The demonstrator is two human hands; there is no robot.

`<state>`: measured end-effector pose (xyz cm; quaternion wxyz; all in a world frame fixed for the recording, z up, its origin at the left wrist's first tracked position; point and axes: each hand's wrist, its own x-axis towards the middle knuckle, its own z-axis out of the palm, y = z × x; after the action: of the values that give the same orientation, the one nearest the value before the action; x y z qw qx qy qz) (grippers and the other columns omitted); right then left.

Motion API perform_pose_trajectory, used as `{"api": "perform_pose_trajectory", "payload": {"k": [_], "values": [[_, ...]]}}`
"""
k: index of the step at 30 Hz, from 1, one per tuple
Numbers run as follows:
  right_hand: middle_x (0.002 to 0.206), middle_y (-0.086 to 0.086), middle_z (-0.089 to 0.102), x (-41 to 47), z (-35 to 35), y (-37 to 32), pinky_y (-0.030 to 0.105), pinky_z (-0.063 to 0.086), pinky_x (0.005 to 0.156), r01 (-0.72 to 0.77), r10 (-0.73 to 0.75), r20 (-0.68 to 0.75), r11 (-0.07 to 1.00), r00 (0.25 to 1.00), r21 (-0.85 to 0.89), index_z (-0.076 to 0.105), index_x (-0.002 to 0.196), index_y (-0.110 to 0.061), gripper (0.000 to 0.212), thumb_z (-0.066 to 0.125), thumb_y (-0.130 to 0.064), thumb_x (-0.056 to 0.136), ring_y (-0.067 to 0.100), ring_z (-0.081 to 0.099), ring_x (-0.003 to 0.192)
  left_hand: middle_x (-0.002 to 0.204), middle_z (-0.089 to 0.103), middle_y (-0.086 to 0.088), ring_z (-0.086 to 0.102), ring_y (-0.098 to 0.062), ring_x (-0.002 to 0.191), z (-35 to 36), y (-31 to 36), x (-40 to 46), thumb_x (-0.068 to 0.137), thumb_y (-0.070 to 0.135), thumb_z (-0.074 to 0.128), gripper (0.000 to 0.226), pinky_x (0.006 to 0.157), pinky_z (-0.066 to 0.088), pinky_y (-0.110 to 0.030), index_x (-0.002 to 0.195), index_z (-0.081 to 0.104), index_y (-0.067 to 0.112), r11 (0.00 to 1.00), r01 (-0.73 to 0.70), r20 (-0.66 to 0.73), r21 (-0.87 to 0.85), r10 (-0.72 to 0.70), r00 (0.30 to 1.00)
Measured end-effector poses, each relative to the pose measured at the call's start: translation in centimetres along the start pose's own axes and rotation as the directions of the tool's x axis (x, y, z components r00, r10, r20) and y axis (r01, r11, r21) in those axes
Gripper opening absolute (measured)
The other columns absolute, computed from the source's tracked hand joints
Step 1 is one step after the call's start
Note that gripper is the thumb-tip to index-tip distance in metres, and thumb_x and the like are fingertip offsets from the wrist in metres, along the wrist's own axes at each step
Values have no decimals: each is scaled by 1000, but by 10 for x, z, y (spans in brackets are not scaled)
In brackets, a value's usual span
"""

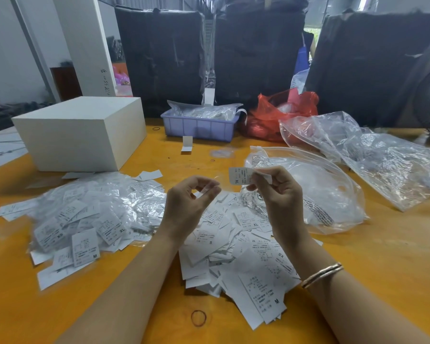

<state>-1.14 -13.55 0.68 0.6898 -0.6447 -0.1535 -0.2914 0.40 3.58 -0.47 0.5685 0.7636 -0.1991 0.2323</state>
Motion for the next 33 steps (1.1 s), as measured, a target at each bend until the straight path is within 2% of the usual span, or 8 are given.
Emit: {"api": "perform_pose_trajectory", "payload": {"k": [5,10,13,18,23,30,33], "values": [[76,1,66,-3,2,1,26,55,67,50,-45,64,996,997,-80,61,83,-15,14,61,-2,86,14,68,70,87,65,19,60,10,78,0,2,0,77,33,65,8,61,42,-7,84,64,31,1000,12,2,-28,-12,1000],[77,5,67,-4,0,2,24,53,66,44,-28,152,994,988,-102,62,85,-12,10,61,-2,87,17,66,71,87,65,16,61,10,83,0,1,0,77,33,63,8,62,44,-6,85,64,30,998,11,31,-57,-9,999],[76,-1,68,-2,1,1,19,51,62,-5,7,78,1000,997,-24,62,84,-14,13,60,-2,87,15,67,68,85,65,17,61,10,81,0,1,0,78,30,65,6,62,43,-5,84,64,31,999,8,23,-51,-6,1000],[79,1,70,2,-1,-1,16,48,61,-52,55,-12,986,998,158,60,85,-13,11,60,-2,87,16,67,66,83,64,19,61,10,79,-1,0,1,78,24,69,11,64,43,-4,84,63,32,999,-12,-16,-34,12,1000],[84,13,67,-1,0,2,17,49,61,-42,41,12,997,999,57,60,83,-14,15,59,1,88,16,68,68,84,63,19,59,11,79,-1,-1,1,81,19,70,17,63,42,-5,85,63,33,1000,-19,-59,6,19,998],[77,2,67,-4,5,3,18,50,62,-20,21,45,999,999,-30,59,79,-17,21,59,2,87,18,68,69,85,63,20,59,10,81,-1,-2,1,80,23,70,9,62,42,-6,86,65,27,999,-35,-55,38,37,998],[79,6,67,-4,5,1,16,48,61,-24,24,37,999,999,-23,59,79,-17,20,60,1,87,16,69,69,85,63,20,59,11,81,-1,-3,1,80,22,70,10,62,42,-6,87,65,26,998,-39,-51,40,41,998]]}}
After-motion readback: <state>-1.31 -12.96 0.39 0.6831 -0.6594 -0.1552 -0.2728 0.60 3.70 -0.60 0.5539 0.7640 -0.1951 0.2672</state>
